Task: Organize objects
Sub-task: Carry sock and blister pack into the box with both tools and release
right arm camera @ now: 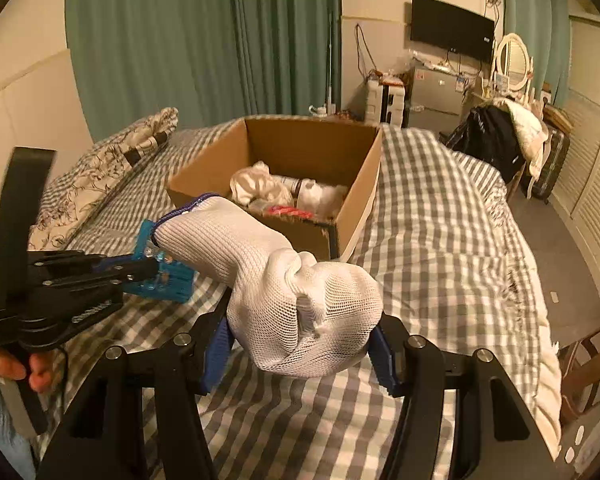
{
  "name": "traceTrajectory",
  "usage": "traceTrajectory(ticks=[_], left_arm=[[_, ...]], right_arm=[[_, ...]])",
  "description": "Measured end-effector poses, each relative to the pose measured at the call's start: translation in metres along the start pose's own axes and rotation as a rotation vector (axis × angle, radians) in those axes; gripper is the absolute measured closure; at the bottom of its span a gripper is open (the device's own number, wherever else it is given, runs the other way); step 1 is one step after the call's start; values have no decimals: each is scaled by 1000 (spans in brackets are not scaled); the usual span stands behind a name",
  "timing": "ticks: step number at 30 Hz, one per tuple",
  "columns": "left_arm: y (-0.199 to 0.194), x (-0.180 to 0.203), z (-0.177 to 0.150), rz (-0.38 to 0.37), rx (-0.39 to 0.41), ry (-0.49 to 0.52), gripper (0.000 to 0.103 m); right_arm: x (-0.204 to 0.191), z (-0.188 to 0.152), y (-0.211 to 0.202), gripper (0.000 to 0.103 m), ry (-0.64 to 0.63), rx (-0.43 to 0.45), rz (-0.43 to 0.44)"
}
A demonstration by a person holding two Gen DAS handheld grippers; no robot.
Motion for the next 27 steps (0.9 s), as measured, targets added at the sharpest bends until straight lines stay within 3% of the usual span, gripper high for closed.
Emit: traceTrajectory(ticks=[8,13,20,27], left_arm=[[-65,7,70,33,166,50,97],[-69,10,110,56,220,75,97],[-13,11,156,40,192,68,97],[71,13,155,62,85,90,97]], right_arm=[[-2,25,-36,45,-14,79,-2],[-1,48,-41,45,-45,121,-7],[7,89,-44,45,-69,185,-19],[15,106,-12,45,-80,161,-27]])
Point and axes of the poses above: each gripper's, at about its wrist camera, not at the fingertips, and y roughly the way its jaws point, x to its right, z to its top, the point moved 5 cm from there along y, roughly the way its jaws point, and after that the axes turned 4 degrees about -x, right-handed, at the moved point
